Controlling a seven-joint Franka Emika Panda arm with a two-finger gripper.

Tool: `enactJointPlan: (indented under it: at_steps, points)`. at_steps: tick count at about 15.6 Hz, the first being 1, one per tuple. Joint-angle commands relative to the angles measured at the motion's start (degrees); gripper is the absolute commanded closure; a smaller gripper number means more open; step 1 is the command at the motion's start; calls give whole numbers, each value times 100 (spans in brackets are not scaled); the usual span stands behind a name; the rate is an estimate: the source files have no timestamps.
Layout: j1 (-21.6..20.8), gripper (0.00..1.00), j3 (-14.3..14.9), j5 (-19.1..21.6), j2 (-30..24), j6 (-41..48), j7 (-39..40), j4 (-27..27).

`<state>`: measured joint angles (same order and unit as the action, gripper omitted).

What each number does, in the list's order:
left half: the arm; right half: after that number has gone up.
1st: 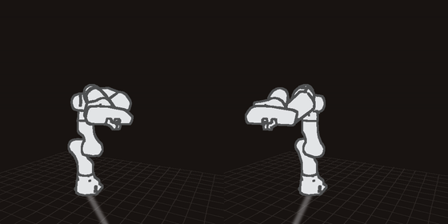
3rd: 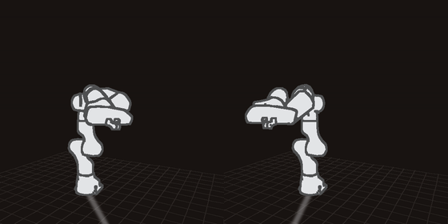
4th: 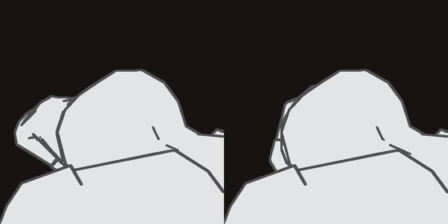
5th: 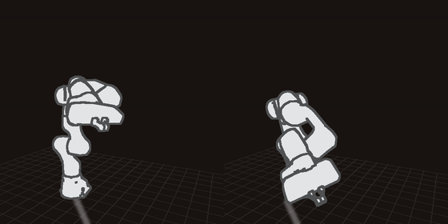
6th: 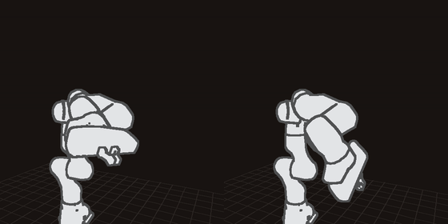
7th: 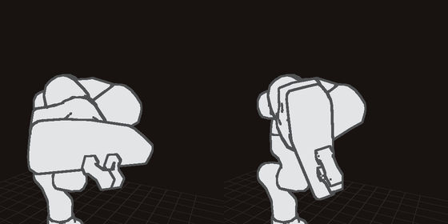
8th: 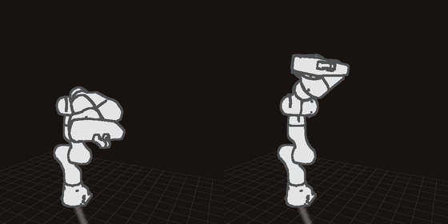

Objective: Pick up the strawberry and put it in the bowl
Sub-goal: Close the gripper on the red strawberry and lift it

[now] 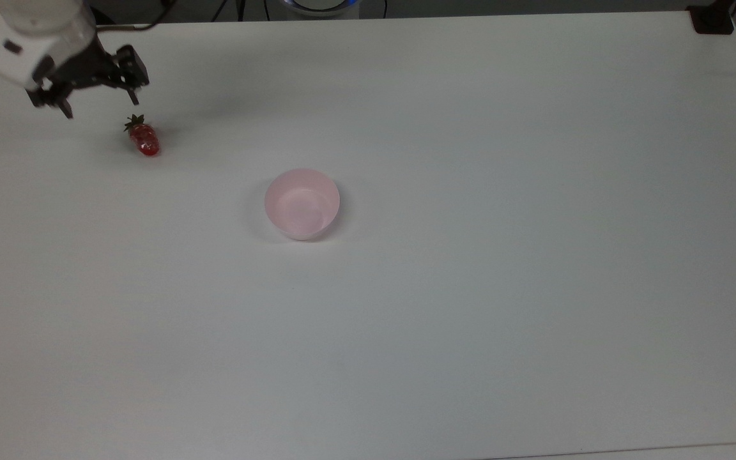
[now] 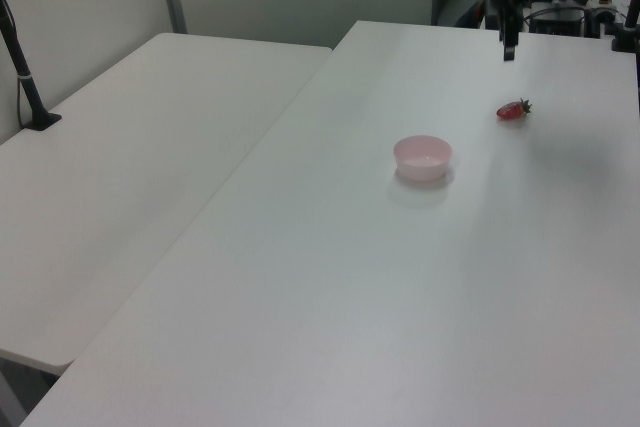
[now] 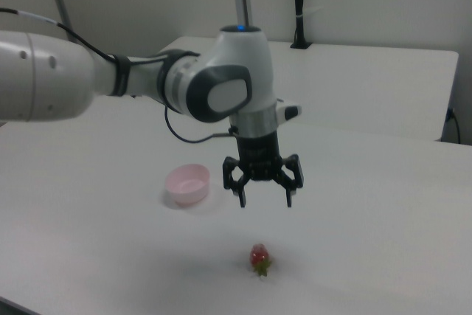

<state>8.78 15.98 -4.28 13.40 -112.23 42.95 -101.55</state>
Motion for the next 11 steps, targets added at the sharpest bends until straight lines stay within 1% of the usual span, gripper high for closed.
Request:
enactJointPlan:
  at_steps: [1, 2, 3, 4, 5, 7, 8, 9, 11]
  points:
    - [-70, 5, 54, -81, 145, -98, 469, -127]
    - [-61, 7, 63, -90, 145, -98, 478, -215]
    - [-70, 9, 98, -116, 145, -141, 478, -434]
    - [-87, 10, 116, -186, 145, -385, 478, -671]
    - [-105, 11, 116, -222, 136, -692, 408, -891]
    - [-114, 11, 116, -283, 136, -914, 407, -1077]
    - [-114, 11, 116, -397, 136, -1002, 407, -1199]
    - [-114, 11, 116, -494, 136, -1186, 399, -1340]
    - [-114, 12, 116, -538, 136, -1625, 399, -1647]
